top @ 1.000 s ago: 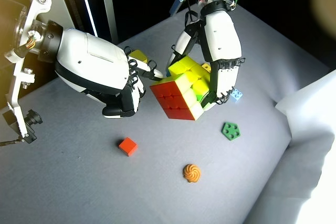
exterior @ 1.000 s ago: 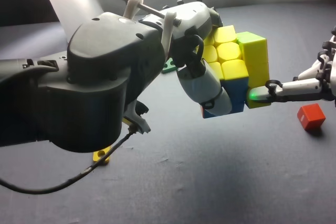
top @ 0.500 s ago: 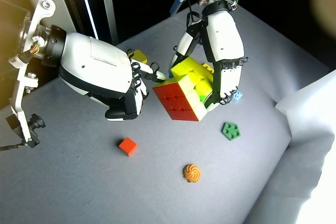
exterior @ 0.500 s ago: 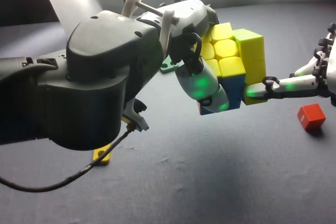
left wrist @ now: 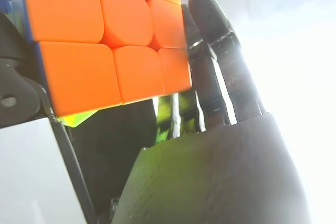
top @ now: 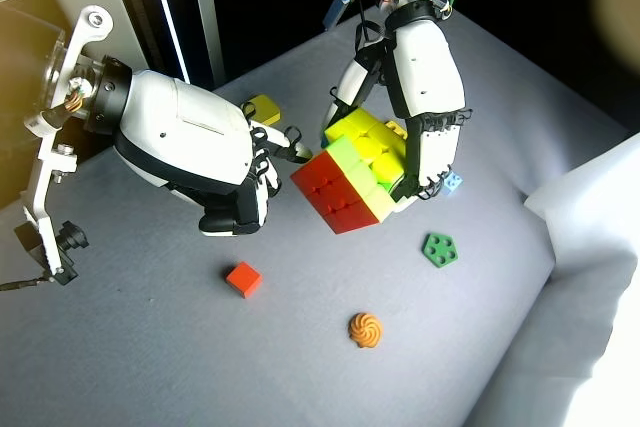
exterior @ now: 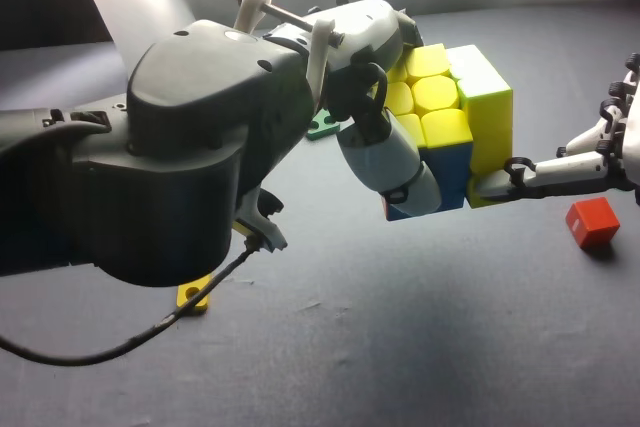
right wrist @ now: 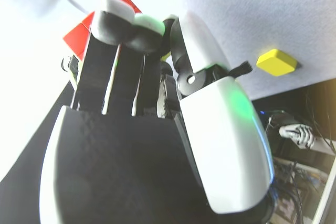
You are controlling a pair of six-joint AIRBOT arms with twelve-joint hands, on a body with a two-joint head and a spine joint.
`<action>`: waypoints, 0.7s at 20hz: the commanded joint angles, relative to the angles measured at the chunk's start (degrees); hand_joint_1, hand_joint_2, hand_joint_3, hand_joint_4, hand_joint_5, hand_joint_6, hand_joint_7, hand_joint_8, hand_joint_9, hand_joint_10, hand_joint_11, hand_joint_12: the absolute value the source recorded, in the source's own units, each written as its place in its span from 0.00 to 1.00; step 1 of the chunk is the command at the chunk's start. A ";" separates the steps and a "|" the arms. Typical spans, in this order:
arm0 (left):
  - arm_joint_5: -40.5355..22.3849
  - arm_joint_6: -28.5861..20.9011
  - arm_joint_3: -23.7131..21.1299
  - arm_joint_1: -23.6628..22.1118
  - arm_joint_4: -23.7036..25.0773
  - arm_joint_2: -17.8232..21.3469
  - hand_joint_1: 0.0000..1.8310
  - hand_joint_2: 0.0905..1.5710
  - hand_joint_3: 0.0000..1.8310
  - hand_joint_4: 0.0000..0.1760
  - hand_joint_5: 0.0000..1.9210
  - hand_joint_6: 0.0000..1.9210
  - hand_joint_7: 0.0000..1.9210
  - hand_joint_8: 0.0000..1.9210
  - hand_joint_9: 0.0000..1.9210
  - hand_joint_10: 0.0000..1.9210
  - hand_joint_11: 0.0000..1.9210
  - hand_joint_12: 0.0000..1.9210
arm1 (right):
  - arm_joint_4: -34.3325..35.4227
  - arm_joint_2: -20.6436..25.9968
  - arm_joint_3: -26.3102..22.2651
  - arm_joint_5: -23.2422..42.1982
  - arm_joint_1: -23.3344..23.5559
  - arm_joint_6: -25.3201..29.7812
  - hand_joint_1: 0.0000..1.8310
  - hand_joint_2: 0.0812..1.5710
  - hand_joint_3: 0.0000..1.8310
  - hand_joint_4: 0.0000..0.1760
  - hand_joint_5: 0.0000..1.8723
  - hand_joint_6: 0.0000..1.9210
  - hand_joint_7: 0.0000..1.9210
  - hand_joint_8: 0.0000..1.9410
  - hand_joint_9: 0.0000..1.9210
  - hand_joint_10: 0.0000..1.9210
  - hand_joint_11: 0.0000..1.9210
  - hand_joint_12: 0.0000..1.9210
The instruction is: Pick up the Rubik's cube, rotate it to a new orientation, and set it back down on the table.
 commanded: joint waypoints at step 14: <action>0.47 -0.94 -0.26 -1.36 4.17 -0.05 0.74 0.75 0.00 0.00 0.46 0.56 0.42 0.66 0.35 0.78 0.21 0.70 | 0.58 -0.66 0.41 -4.63 -0.33 -2.04 0.72 0.86 0.00 0.67 0.04 0.00 0.35 0.82 0.47 1.00 0.51 1.00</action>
